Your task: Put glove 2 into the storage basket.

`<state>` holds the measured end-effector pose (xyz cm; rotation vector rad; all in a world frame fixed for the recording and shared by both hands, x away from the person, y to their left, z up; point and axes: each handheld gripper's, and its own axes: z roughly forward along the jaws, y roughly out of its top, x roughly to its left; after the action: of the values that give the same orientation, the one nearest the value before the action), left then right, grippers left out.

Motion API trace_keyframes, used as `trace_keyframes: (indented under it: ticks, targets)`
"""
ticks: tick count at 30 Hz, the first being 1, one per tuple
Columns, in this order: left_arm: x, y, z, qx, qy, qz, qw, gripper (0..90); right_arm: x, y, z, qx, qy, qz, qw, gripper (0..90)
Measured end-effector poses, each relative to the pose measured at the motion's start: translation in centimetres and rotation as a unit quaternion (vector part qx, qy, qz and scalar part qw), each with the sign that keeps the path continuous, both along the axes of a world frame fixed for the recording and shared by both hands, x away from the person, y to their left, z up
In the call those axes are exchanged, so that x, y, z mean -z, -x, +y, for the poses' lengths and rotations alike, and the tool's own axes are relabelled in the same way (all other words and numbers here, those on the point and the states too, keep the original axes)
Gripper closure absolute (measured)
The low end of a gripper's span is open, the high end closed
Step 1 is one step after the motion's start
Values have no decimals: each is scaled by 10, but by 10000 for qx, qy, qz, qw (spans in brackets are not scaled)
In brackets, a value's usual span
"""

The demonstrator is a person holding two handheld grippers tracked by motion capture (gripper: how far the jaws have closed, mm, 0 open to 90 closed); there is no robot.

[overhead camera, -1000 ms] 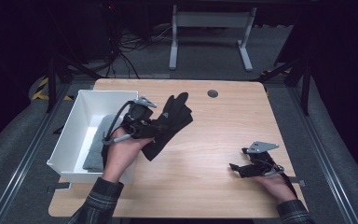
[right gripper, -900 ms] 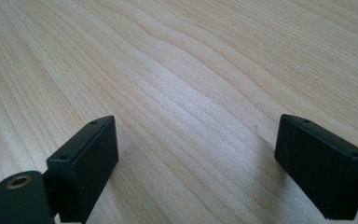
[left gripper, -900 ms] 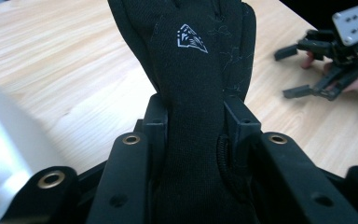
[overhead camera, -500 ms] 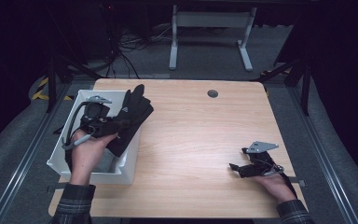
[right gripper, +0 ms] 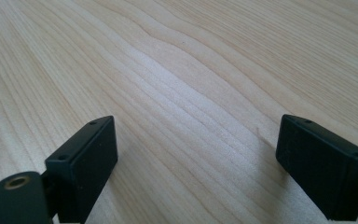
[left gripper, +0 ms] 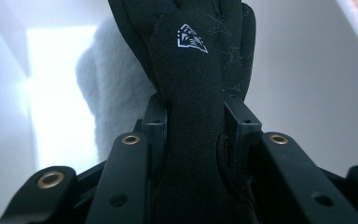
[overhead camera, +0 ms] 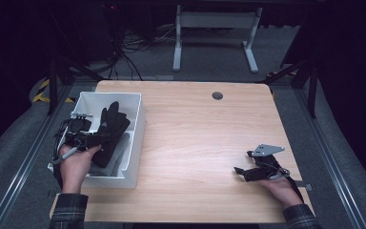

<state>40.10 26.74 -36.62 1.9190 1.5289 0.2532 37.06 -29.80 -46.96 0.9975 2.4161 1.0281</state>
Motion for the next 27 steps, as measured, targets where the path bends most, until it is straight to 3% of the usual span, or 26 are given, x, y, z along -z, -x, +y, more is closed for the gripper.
trace_keyframes:
  ticks: [5, 10, 13, 18, 23, 27]
  targets:
    - [15, -3, 1, -80, -28, 208, 9997, 666, 0, 0, 0, 1, 0, -1, 10000, 130]
    - [20, -4, 2, -169, -82, 245, 9995, 641, 0, 0, 0, 1, 2, -5, 10000, 130]
    - [19, -3, 2, -195, -114, 215, 9995, 536, 0, 0, 0, 4, 12, -11, 10000, 127]
    - [12, 0, 1, -239, -208, 68, 9995, 301, 0, 0, 1, 11, 22, -10, 10000, 125]
    - [0, 1, 4, -292, -262, -64, 9992, 229, 0, 0, 1, 15, 23, -11, 10000, 125]
    - [-15, 4, 0, -174, -260, -231, 9992, 216, 0, 0, 1, 12, 23, -9, 10000, 125]
